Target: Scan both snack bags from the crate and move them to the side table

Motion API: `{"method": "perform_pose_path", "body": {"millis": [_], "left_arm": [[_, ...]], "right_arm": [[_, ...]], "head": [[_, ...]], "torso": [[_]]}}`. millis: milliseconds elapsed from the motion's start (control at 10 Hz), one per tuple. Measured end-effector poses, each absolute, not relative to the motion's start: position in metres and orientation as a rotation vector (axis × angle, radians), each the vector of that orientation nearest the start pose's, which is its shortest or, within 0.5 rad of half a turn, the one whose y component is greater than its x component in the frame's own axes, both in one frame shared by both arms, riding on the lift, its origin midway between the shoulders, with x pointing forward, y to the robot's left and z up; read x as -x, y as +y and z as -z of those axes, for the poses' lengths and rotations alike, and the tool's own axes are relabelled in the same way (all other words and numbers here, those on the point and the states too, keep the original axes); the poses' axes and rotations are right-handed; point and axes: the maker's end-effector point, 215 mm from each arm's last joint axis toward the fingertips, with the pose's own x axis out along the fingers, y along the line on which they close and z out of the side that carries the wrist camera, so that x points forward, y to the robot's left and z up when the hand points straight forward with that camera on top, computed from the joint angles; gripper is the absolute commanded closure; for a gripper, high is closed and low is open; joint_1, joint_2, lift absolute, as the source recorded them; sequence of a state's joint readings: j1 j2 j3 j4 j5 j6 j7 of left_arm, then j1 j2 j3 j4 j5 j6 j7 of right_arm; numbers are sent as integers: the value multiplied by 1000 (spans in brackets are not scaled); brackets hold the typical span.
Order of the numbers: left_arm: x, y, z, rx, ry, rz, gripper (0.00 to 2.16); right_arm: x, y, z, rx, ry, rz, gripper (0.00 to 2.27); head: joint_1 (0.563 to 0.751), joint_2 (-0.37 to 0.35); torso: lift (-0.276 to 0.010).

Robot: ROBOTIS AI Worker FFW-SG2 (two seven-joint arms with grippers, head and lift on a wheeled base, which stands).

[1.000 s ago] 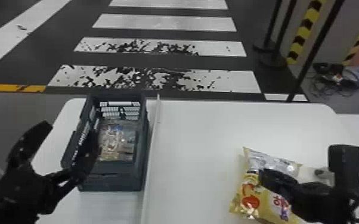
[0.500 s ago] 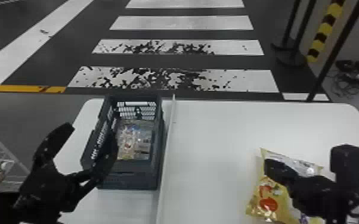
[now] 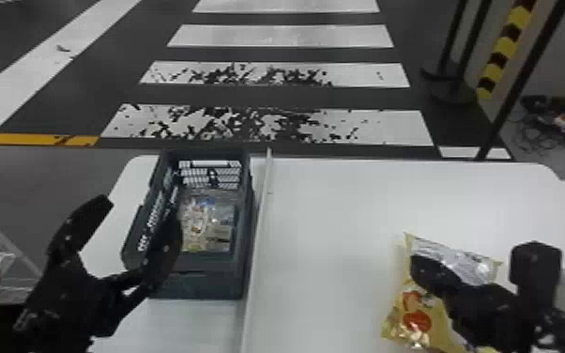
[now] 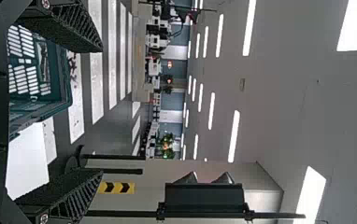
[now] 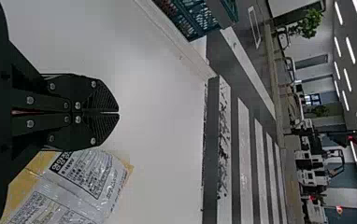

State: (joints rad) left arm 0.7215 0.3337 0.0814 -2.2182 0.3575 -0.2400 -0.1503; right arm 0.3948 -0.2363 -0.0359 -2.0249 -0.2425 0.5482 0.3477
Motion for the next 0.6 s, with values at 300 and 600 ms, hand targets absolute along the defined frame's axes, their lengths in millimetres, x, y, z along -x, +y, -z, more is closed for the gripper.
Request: {"method": "perform_pose_path", "body": {"millis": [300,600], "left_arm": [[-384,238,253,51,-155,276,70],[-384,237,254,52,-154,276,70]], "right_arm": [[-419,-195,455,-87,490,-427,2236],[-411,-197,463,-86,488,-434,2236]], "head": [[695,61],[695,59]], "torso": [[-95],[-95]]}}
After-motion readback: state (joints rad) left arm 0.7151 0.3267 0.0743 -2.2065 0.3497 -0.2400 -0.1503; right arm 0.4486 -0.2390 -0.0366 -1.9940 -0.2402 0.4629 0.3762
